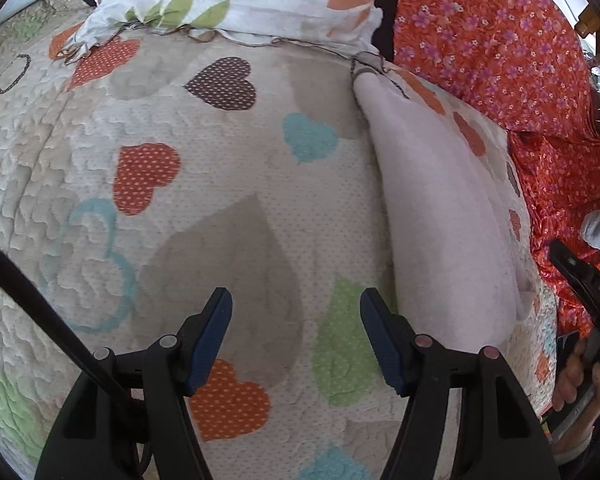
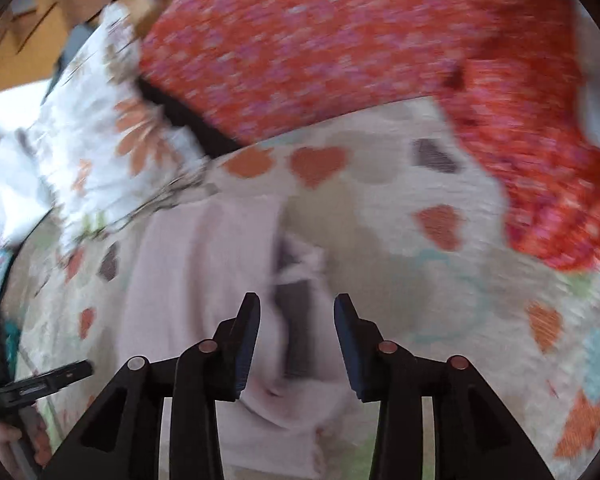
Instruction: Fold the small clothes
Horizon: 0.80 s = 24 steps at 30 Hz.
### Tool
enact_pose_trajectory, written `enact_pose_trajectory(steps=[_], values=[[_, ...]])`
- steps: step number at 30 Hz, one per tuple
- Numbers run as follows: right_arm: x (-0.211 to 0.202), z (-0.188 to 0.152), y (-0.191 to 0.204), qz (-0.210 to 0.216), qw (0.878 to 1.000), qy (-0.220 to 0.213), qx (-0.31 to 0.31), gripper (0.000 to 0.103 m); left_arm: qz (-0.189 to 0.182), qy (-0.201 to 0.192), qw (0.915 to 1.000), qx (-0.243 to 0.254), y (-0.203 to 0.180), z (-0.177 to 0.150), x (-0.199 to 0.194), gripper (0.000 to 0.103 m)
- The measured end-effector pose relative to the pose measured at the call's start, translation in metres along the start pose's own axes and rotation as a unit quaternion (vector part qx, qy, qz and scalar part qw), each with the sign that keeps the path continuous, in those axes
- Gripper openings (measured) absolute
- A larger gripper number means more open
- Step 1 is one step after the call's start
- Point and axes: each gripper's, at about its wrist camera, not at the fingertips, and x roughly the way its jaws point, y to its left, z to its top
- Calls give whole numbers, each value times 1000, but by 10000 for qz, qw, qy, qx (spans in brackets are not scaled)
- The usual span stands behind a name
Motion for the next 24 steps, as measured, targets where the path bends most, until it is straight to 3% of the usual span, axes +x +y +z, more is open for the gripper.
enact_pose_trajectory(steps=[2, 7, 8, 9, 10, 13, 17, 21, 24], values=[[21, 2, 8, 310, 9992, 216, -118, 42, -35, 8, 10000, -19, -4, -1, 3, 65], [74, -6, 13, 270, 9960, 841, -145, 42, 30, 60, 9999, 99, -13, -2, 13, 66], [80, -8, 12, 282, 9956, 888, -137, 37, 39, 83, 9999, 119, -13, -2, 15, 66], [79, -10, 12, 345, 9956, 858, -126, 16, 50, 116, 9998, 133, -14, -2, 17, 66], [78, -11, 13, 458, 9954, 840, -99, 12, 50, 135, 9998, 137, -15, -2, 18, 66], [63, -9, 18, 690, 9952, 691, -52, 10, 30, 177, 9997, 144, -18, -3, 22, 66], [14, 6, 25, 940, 9954, 117, -157, 9, -30, 164, 9996, 206, -25, -8, 21, 66], [-19, 4, -9, 651, 9976, -210, -43, 9, -42, 189, 9990, 393, -35, -15, 23, 66], [7, -11, -41, 73, 9996, 246, 140, 10, -3, 234, 9986, 478, -40, -19, 29, 68]])
